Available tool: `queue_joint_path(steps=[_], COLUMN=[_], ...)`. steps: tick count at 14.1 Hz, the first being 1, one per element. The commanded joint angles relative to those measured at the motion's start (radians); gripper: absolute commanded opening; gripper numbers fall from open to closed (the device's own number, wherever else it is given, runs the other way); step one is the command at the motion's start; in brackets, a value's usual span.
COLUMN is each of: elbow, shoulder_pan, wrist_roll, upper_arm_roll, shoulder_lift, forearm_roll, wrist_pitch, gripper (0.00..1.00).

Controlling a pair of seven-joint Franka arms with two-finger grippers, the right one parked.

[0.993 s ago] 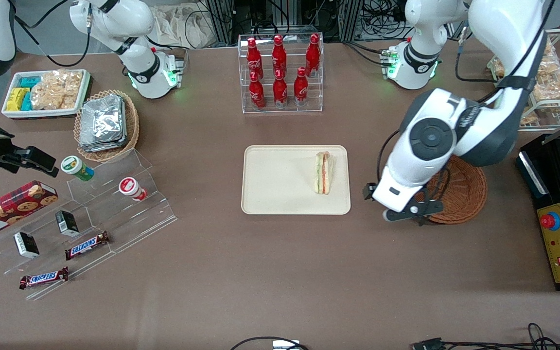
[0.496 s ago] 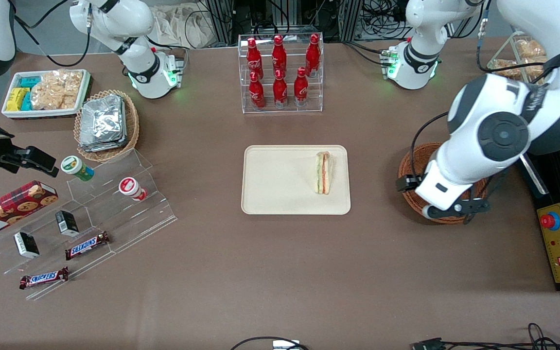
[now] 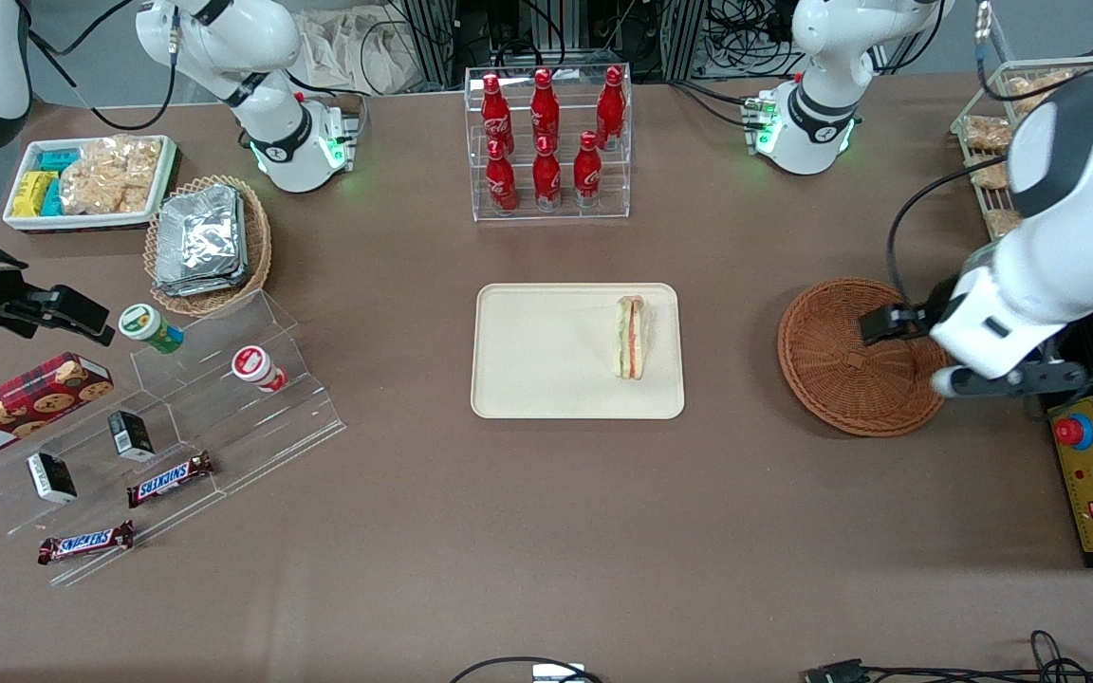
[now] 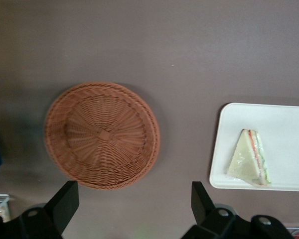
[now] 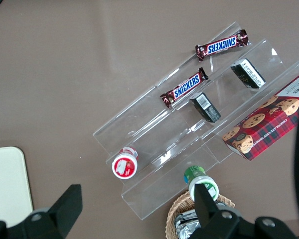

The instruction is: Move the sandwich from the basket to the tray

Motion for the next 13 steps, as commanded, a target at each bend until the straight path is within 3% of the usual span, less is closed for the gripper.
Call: queue_joint_path(steps=[1,8,13], elbow=[-0.031,-0.035,-0.055], shoulder_pan=[-0.062,-0.13,-0.141], wrist_roll=[0.061,0.183,0.188], upper_arm_roll=[0.098,0.227,0.238], shoulder_lift=[-0.085,-0.176,-0.199], forearm_roll=[-0.023,-0.023,-0.023], wrist_pitch=[-0.023,-0.102,-0.109], gripper=[1.0,1.0,1.0])
